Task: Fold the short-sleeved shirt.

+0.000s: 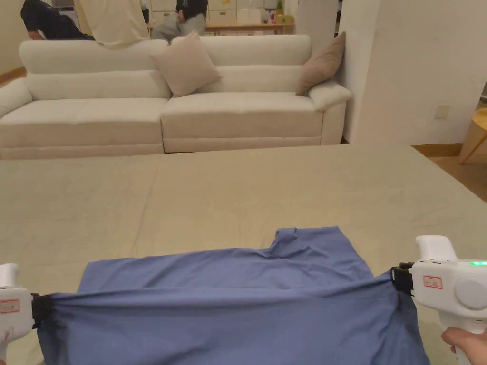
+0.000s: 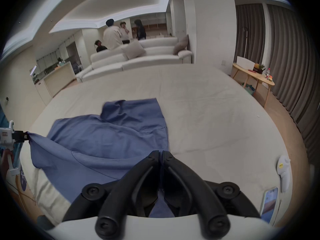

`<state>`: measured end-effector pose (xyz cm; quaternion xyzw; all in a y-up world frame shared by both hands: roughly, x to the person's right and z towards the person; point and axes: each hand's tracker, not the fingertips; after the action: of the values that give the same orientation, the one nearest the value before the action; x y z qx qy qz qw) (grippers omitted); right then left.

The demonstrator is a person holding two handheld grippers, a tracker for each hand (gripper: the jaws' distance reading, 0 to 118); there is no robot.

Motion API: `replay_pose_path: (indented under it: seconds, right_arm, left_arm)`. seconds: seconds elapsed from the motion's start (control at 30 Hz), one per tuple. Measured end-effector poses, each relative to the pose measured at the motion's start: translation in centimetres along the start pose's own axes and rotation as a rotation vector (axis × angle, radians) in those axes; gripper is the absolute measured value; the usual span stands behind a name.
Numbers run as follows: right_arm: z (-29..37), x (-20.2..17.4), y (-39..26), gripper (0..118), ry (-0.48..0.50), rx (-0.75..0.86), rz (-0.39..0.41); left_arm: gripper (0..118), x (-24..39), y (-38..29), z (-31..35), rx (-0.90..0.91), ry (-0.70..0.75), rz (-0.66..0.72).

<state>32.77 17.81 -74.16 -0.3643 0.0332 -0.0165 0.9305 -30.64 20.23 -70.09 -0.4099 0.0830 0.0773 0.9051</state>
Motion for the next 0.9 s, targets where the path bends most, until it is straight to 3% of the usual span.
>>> replay_pose_path:
  seconds: [0.23, 0.4, 0.43, 0.47, 0.5, 0.53, 0.57, 0.6, 0.63, 0.73, 0.77, 0.87, 0.9]
  right_arm:
    - [-7.8, -1.2, -0.9, 5, -0.094, -0.147, 0.042]
    - [-9.1, -1.1, -2.0, 6, -0.099, -0.168, 0.033]
    - [-8.8, -1.2, -2.0, 7, -0.111, -0.158, 0.06]
    - [-8.1, -1.3, -1.7, 29, -0.136, -0.138, 0.086]
    - [-7.2, -1.4, -1.3, 62, -0.183, -0.128, 0.104]
    - [-5.3, -1.5, -0.9, 91, -0.222, -0.033, 0.083]
    - [-3.1, -1.1, -0.4, 97, -0.2, 0.103, 0.047]
    - [-0.5, -0.7, 0.4, 97, -0.139, 0.212, -0.002]
    - [2.4, -0.7, 1.4, 98, -0.067, 0.284, -0.086]
    - [10.9, -1.2, 3.1, 110, 0.019, 0.479, -0.229]
    - [13.2, -1.3, 3.1, 117, 0.101, 0.543, -0.239]
    - [19.5, -3.1, 3.3, 118, 0.147, 0.613, -0.236]
    - [21.1, -3.7, 3.3, 115, 0.142, 0.583, -0.2]
  left_arm:
    - [6, 1.2, -0.9, -7.4, -0.132, 0.056, -0.091]
    - [6, -0.2, -1.8, -10.8, -0.162, 0.039, -0.08]
    - [7, -0.5, -1.9, -10.9, -0.183, 0.019, -0.073]
    - [15, -0.8, -1.9, -10.5, -0.165, 0.012, -0.07]
    - [37, -1.2, -1.5, -9.9, -0.153, 0.002, -0.06]
    - [75, -1.9, -1.2, -9.1, -0.149, -0.046, 0.022]
    - [111, -2.5, -0.9, -8.1, -0.147, -0.118, 0.068]
    - [115, -2.5, -0.6, -5.6, -0.096, -0.182, 0.094]
    - [114, -2.5, 0.0, -3.0, 0.028, -0.154, 0.09]
    - [114, -2.2, 0.5, 5.5, 0.311, -0.161, 0.019]
    - [114, -1.8, 0.5, 7.7, 0.378, -0.122, -0.005]
    - [111, -0.6, -0.1, 13.9, 0.344, -0.173, -0.076]
    - [101, -0.2, -0.5, 15.6, 0.344, -0.16, -0.063]
